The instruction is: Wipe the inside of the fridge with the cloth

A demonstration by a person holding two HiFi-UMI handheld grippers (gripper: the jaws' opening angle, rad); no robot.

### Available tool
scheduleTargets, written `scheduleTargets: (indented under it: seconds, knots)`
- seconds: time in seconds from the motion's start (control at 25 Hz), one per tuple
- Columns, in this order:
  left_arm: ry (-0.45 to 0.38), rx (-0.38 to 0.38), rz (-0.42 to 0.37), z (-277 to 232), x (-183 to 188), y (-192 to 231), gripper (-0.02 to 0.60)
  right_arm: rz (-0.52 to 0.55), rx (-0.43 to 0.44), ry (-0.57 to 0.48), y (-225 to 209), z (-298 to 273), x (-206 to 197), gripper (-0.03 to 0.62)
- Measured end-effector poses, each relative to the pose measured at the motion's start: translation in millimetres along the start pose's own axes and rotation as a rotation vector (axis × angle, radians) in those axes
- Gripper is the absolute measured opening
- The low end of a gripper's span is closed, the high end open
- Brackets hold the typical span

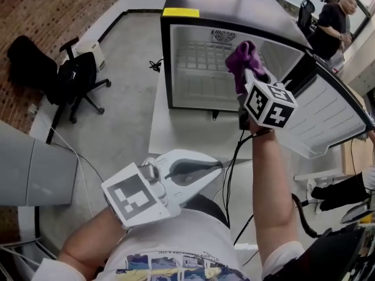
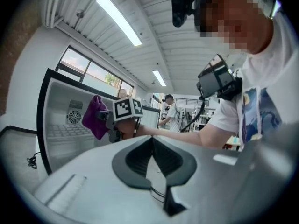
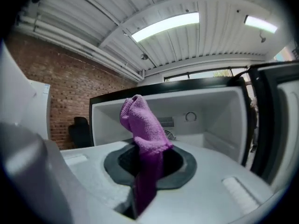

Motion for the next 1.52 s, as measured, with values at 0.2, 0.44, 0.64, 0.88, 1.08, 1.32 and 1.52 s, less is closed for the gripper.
scheduleTargets:
  seconds: [0.2,0.44,0.64,0.88,1.08,1.32,1.52]
  knots:
    - [0.012,0.078,-0.011,-4.0,4.1,17.4,0.006,-0.053,0.107,0.002,15.6,-58.8,-12.2,0.054]
    - [0.012,0.146,-0.005,-10.5,6.1,33.4,0.006,-0.163,0.153,0.007,22.2,-112.3,-22.0,0.052]
    - [0.026,0.178,-0.004,-14.5,7.2,43.6,0.006,-0.258,0.201,-0.005,26.1,-147.4,-20.6,0.054]
    - [0.023,0.216,-0.001,-15.0,10.3,50.6,0.006,-0.251,0.237,0.026,42.4,-176.9,-18.9,0.054]
    - [0.032,0.223,0.005,-18.9,9.5,53.2,0.005,-0.215,0.222,0.059,39.7,-187.2,-15.0,0.054]
    - [0.027,0.204,0.009,-31.0,11.5,57.0,0.006,-0.201,0.149,0.086,2.8,-183.0,-19.6,0.054]
    - [0.029,0.169,0.007,-43.5,13.5,54.1,0.006,-0.193,0.088,0.087,-28.9,-168.6,-17.3,0.052]
Point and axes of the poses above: the fingertips, and each gripper's own axes: z backward along the fingers, y to its left, x out of its top, the point moved 5 cm from there along z, backward along the fingers, and after that the axes turned 13 degrees about x, right-handed, at the moved point
